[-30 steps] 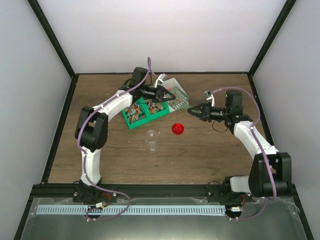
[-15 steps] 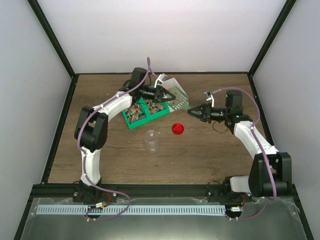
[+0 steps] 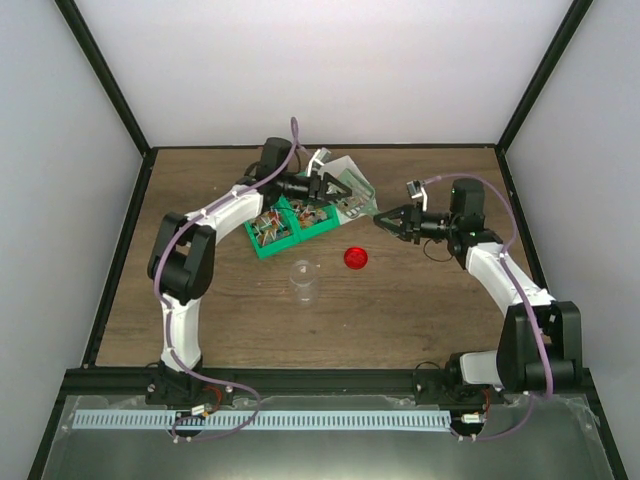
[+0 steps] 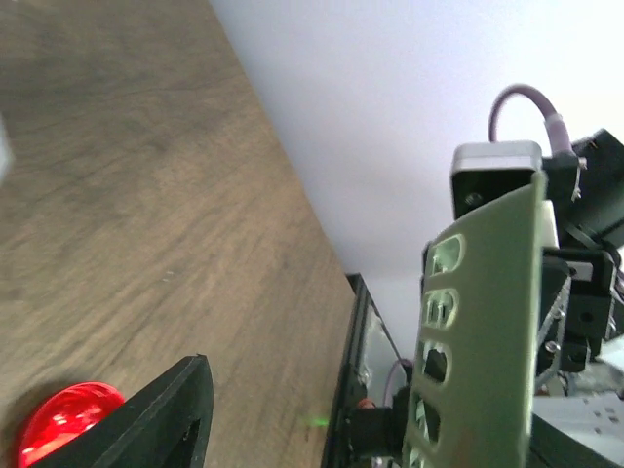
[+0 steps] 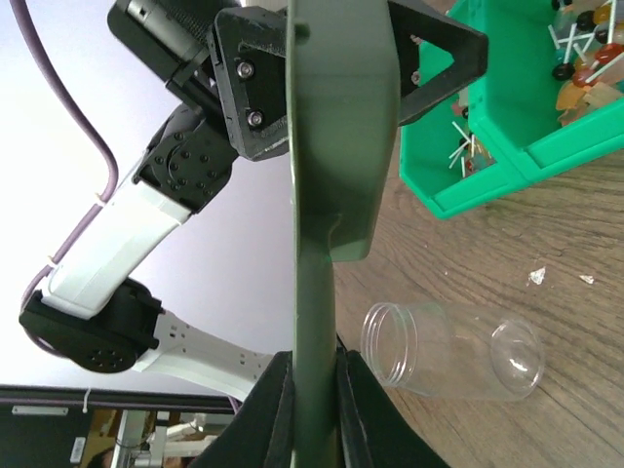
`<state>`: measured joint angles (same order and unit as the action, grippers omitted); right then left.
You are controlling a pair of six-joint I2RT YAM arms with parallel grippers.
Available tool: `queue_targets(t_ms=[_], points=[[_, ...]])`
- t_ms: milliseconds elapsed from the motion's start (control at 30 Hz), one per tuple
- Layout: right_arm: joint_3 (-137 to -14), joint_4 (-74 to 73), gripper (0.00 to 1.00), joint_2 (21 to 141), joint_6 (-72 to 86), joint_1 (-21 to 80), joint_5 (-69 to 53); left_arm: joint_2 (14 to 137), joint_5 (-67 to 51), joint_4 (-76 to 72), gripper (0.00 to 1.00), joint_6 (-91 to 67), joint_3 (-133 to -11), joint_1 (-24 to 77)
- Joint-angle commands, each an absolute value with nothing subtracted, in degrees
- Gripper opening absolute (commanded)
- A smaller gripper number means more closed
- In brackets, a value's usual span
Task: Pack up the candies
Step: Scoop the fake candies from the storage box.
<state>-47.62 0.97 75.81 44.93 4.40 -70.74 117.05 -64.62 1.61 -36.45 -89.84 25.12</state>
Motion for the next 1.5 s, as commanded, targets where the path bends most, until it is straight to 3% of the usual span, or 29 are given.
queue_targets(t_ms=[0,233,500,600,833,1033,1333,1467], points=[[-47.82,5.58,0.01,76.87,51.81,4.77,-67.24,113.29,-56.40,-0.71,0.61,-37.98,-87.52,21.46],[-45.60,12.20,0.01,76.01,65.32,4.83,-53.07,109.71,-29.32,21.35,0.83,-29.67,-91.88,20.04],[-56.87,-4.91,0.01,82.91,67.59,5.82,-43.41,106.10,-15.97,23.69,0.83,-30.17,-84.15,20.94],[-60.10,-9.57,0.01,86.31,69.21,5.89,-45.20,106.34,-12.08,25.43,0.83,-28.94,-83.61,21.84],[-59.97,-6.49,0.01,90.28,74.05,7.02,-48.29,107.52,-7.57,25.62,0.82,-28.90,-82.15,22.83],[-68.00,-17.82,0.01,94.77,72.68,7.21,-46.46,109.72,-5.16,25.01,0.80,-29.18,-82.61,23.35],[-85.35,-38.12,0.01,106.03,69.79,7.55,-43.90,114.97,-1.62,27.48,0.72,-30.74,-85.90,23.99],[-89.66,-42.45,0.01,109.59,68.74,8.54,-43.96,117.38,-0.99,28.40,0.60,-31.11,-88.04,24.05]])
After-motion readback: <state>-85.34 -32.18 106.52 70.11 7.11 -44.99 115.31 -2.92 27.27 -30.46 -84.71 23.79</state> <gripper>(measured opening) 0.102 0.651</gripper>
